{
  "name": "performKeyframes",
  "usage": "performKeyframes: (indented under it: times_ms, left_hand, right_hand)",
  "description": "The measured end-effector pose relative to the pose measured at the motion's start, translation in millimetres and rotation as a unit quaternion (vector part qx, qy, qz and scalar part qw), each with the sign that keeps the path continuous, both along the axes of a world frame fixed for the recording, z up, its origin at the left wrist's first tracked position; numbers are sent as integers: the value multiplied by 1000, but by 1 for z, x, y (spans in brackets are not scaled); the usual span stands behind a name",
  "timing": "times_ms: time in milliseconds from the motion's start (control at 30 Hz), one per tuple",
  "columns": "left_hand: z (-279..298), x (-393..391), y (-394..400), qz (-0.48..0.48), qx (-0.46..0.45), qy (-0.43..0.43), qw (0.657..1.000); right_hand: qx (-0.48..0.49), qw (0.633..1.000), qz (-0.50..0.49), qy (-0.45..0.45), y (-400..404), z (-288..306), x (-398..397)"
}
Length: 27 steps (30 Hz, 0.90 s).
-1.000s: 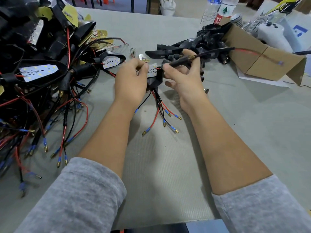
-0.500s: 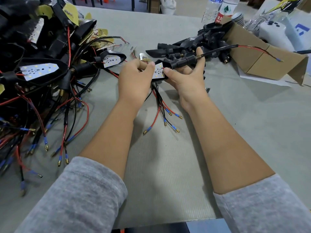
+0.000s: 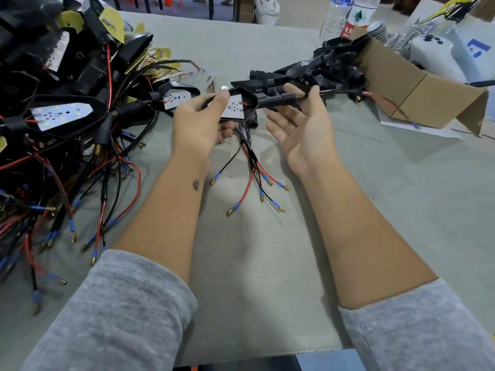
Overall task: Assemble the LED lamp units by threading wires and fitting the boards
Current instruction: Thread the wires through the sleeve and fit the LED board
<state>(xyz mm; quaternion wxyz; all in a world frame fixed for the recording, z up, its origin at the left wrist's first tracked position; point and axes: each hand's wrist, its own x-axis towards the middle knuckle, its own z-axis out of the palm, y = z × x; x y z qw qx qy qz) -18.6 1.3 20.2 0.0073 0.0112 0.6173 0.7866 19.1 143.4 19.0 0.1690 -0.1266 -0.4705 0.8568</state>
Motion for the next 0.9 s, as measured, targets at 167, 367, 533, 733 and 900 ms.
performKeyframes:
  times_ms: [167,367,533,733,900]
  left_hand:
    - [2,0,-9,0,72,-19,997]
    - [2,-5,-6,4,117,-49,992]
    - [0,-6,-5,16,109,-31,993]
    - [-3,-11,-9,87,51,-8,995]
    - [-4,-13,-11,99,59,-31,993]
  right_hand:
    - [6,998,-66,-5,2,-4,-2]
    - [-24,995,-92,12,4,-4,-3]
    - [-21,994,-109,1,4,-5,-3]
    - [12,994,-112,2,3,-5,-2]
    - [28,995,-100,14,1,-5,0]
